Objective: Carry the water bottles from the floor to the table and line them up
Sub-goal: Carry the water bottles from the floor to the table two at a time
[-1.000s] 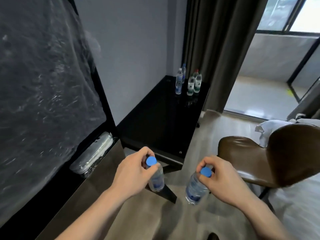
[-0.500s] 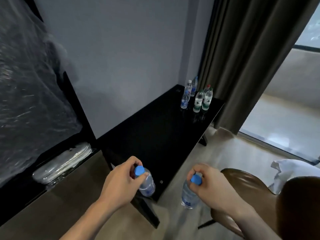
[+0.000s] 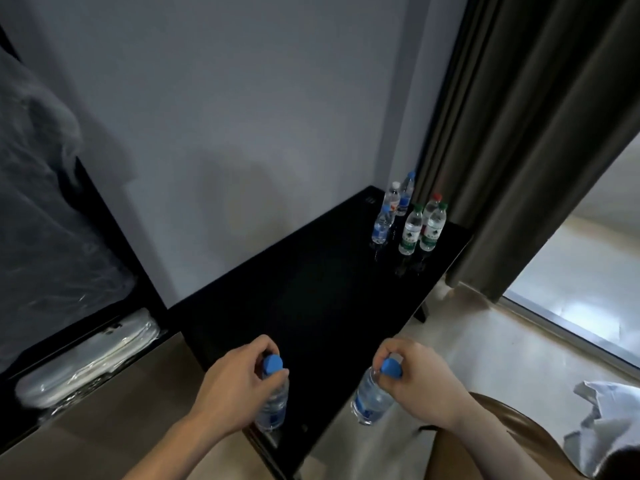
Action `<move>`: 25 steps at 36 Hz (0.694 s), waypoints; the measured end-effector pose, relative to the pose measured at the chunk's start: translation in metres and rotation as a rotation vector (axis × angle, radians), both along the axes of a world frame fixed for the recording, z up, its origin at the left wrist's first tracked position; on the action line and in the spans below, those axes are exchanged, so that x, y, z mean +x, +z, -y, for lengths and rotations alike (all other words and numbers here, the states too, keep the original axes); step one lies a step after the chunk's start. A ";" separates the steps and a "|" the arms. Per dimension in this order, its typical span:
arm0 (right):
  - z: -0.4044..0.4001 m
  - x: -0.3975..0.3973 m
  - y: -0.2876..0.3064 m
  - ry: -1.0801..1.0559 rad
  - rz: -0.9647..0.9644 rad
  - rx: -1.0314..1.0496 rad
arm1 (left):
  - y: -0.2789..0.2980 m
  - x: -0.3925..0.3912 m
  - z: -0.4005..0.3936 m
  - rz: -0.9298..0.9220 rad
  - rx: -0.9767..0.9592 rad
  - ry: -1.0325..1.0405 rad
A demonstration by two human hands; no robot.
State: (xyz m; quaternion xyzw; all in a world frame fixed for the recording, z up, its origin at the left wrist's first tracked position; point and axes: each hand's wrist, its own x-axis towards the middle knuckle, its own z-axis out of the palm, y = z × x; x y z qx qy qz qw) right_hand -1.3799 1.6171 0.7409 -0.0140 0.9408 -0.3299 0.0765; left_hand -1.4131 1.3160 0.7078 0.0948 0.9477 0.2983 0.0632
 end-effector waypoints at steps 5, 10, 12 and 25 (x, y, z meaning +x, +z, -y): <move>-0.015 -0.031 -0.006 -0.016 -0.017 0.013 | -0.008 -0.035 -0.015 0.000 0.005 -0.001; -0.024 -0.066 -0.010 -0.017 0.014 0.016 | -0.011 -0.067 -0.031 0.033 0.043 0.018; -0.029 -0.081 -0.013 -0.011 0.025 0.011 | -0.012 -0.079 -0.037 0.044 0.046 0.030; -0.064 -0.202 -0.050 0.085 0.070 0.001 | -0.036 -0.164 -0.072 0.198 0.026 0.060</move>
